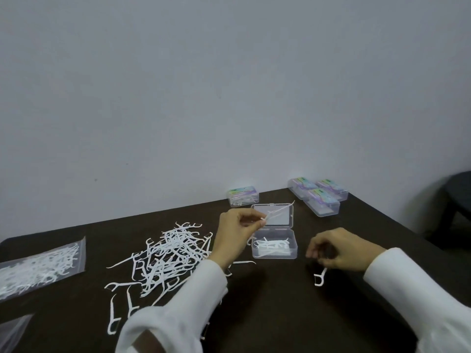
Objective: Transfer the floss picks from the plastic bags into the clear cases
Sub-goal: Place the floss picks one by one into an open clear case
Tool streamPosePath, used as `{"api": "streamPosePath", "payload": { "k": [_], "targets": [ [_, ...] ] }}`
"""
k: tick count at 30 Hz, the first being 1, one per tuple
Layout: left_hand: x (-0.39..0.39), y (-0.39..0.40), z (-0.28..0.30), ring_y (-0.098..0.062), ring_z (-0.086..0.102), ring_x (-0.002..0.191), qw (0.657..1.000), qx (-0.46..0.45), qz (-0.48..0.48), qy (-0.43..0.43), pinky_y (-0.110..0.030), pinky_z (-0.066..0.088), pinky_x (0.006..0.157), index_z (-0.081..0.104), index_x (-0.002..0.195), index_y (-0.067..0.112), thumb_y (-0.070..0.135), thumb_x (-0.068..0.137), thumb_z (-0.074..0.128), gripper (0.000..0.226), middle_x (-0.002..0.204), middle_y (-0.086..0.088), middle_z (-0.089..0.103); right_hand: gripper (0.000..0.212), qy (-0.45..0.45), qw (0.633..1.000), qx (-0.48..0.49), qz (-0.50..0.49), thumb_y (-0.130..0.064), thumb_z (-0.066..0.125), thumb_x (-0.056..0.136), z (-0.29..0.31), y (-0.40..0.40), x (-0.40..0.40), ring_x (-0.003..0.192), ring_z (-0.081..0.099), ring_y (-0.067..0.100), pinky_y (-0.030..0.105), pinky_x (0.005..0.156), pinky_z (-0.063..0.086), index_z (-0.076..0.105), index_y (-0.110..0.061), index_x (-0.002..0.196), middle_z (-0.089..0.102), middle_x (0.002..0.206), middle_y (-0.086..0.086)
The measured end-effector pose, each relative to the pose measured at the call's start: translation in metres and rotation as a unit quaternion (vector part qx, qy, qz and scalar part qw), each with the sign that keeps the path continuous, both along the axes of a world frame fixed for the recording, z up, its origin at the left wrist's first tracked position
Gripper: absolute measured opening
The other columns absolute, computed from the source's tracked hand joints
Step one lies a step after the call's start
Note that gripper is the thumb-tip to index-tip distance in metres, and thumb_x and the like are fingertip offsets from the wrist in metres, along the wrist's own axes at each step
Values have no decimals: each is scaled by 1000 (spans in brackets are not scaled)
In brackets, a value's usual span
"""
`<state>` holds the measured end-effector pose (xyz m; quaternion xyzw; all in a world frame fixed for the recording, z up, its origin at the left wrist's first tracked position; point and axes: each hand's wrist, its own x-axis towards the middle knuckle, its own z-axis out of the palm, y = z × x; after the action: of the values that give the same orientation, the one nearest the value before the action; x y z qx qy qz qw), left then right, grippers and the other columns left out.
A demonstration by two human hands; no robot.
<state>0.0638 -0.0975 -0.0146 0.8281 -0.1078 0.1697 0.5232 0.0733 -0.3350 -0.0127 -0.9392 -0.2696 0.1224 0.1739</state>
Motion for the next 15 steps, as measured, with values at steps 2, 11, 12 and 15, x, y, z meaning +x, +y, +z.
{"api": "streamPosePath", "payload": {
  "k": [2, 11, 12, 15],
  "targets": [
    [1, -6, 2, -3, 65, 81, 999, 47, 1, 0, -12, 53, 74, 74, 99, 16, 15, 82, 72, 17, 86, 12, 67, 25, 23, 999, -20, 17, -20, 64, 85, -1, -2, -4, 95, 57, 2, 18, 87, 49, 54, -42, 86, 56, 97, -16],
    [11, -29, 6, -10, 65, 92, 973, 232, -16, -2, -24, 54, 87, 71, 110, 16, 15, 89, 63, 22, 108, -1, 70, 20, 34, 998, -43, 17, -22, 63, 86, -5, -8, -8, 99, 57, 8, 24, 92, 48, 53, -35, 74, 54, 92, -14],
    [12, -30, 5, -11, 66, 92, 968, 251, -17, 0, -24, 54, 87, 70, 110, 15, 15, 89, 63, 22, 109, -3, 70, 20, 25, 998, -48, 19, -23, 62, 87, -7, -8, -9, 99, 56, 8, 22, 91, 47, 51, -35, 75, 52, 93, -14],
    [13, -33, 1, -14, 66, 94, 958, 286, -16, 5, -23, 51, 89, 69, 112, 13, 14, 90, 62, 24, 109, -5, 70, 21, -7, 998, -54, 25, -26, 59, 89, -11, -8, -8, 98, 52, 7, 21, 90, 44, 48, -38, 75, 49, 93, -14]
  ]
}}
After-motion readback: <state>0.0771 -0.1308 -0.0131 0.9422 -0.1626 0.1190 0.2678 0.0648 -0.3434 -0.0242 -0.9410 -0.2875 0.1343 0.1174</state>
